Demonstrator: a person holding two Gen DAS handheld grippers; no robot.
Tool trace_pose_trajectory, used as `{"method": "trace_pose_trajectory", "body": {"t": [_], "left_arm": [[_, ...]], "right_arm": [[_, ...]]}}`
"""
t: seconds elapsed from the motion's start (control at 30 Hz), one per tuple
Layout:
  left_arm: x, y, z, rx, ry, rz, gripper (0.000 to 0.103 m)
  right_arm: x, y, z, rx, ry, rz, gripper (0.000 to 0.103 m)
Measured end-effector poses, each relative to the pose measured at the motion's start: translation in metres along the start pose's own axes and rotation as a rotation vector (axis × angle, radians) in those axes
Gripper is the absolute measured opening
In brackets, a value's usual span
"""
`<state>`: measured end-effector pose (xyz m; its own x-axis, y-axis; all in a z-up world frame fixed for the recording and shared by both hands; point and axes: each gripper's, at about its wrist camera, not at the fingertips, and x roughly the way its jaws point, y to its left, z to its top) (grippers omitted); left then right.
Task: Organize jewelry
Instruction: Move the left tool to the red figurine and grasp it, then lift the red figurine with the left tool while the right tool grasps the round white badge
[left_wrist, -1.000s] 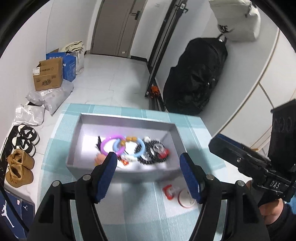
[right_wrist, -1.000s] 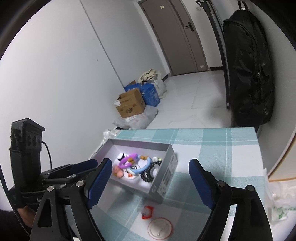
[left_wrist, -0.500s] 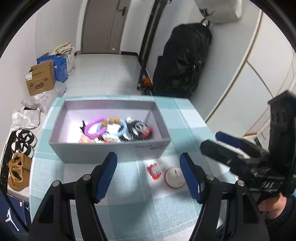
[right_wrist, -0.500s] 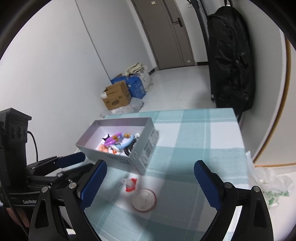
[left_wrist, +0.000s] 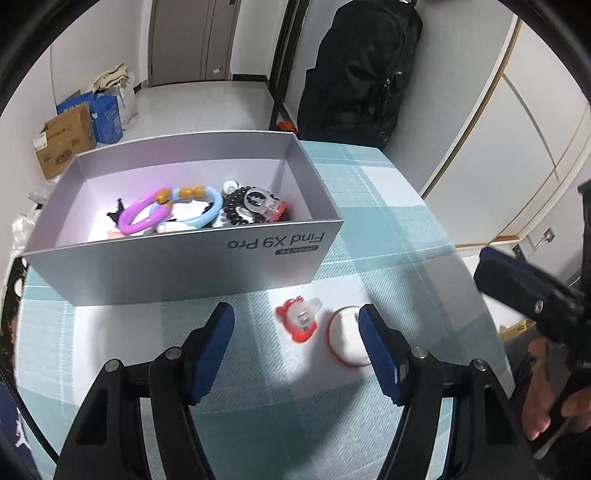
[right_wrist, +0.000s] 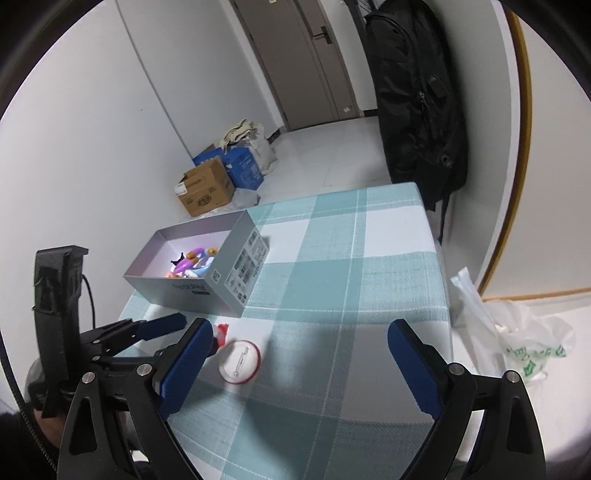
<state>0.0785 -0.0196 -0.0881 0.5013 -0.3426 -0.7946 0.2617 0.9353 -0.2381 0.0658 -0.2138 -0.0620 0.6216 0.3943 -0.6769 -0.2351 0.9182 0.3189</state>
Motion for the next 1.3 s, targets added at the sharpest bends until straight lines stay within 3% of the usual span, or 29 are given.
{"method": "trace_pose_trajectory", "body": {"t": [0.03, 0.2, 0.23, 0.27, 0.83, 1.3], "left_arm": [[0.0, 0.0, 0.0, -0.002, -0.002, -0.005, 0.064], [0.005, 0.001, 0.002, -0.007, 0.017, -0.01, 0.035], [0.006, 0.002, 0.001, -0.008, 0.021, -0.011, 0.021], [0.008, 0.002, 0.002, -0.007, 0.028, -0.015, 0.014], [-0.007, 0.002, 0.002, 0.0, -0.014, -0.053, 0.014], [-0.059, 0.024, 0.012, -0.04, -0.18, 0.02, 0.014]], "right_arm": [[0.001, 0.0, -0.001, 0.005, 0.005, -0.002, 0.096], [0.007, 0.004, -0.006, -0.007, 0.033, -0.01, 0.096], [0.007, 0.005, -0.007, -0.015, 0.033, -0.013, 0.096], [0.007, 0.006, -0.008, -0.02, 0.033, -0.017, 0.096], [0.012, 0.017, -0.016, -0.06, 0.041, -0.024, 0.096], [0.041, 0.058, -0.025, -0.197, 0.086, -0.008, 0.091]]}}
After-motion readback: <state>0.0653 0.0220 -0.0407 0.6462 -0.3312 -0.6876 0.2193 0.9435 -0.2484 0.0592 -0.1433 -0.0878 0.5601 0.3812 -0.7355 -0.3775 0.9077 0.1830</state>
